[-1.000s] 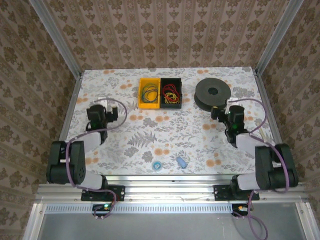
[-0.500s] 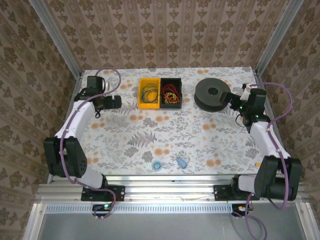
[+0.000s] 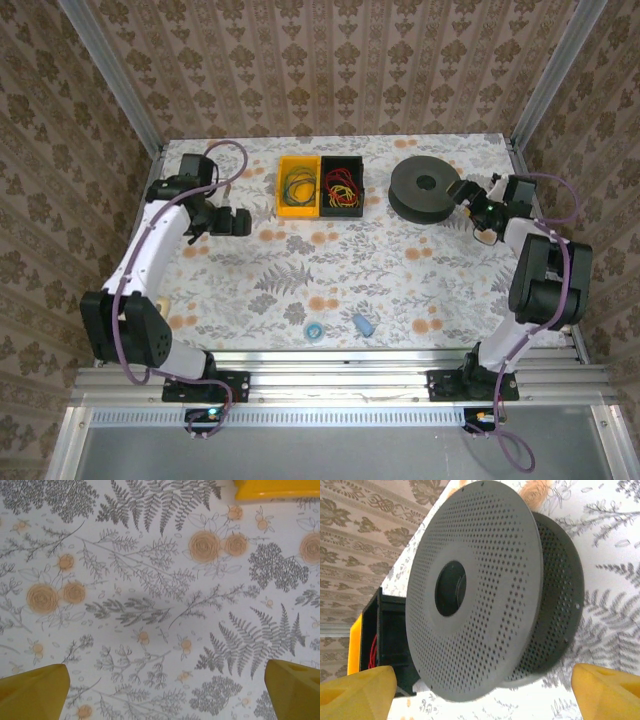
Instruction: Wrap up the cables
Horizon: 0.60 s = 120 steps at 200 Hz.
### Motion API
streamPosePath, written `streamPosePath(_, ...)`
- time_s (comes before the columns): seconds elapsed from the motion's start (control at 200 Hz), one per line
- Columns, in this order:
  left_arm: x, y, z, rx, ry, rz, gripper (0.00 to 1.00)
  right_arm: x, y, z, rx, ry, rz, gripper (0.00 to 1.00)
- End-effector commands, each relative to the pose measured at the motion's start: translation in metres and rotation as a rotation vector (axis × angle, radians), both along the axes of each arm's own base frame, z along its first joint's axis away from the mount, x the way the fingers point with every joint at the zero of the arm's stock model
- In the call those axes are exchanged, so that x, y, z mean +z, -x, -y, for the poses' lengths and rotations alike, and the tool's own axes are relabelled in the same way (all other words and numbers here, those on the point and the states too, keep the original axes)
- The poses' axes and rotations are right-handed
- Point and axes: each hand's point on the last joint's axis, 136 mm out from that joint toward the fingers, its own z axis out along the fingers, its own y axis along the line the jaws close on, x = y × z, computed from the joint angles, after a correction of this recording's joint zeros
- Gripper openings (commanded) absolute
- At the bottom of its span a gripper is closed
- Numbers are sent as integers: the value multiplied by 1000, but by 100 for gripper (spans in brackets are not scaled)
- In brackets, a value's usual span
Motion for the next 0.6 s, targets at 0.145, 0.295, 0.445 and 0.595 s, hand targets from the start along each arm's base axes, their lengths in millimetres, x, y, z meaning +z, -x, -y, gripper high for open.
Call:
streamPosePath(0.145,6,17,-4,-16,-14,-14,100,-9,-31,3,-9,-83,42,81)
streamPosePath(0.295,10,17,-4,-14,-12,-3,100,-13,-40,3,-14,-124,72,76)
streamPosePath(0.445,8,18,-4,-8,-11,-3,100,-9,-46,0,-10,-160,118,67)
streamPosePath(0.595,9,17,1,-21,17,4,100,-11,-48,0,-8,-179,116,56)
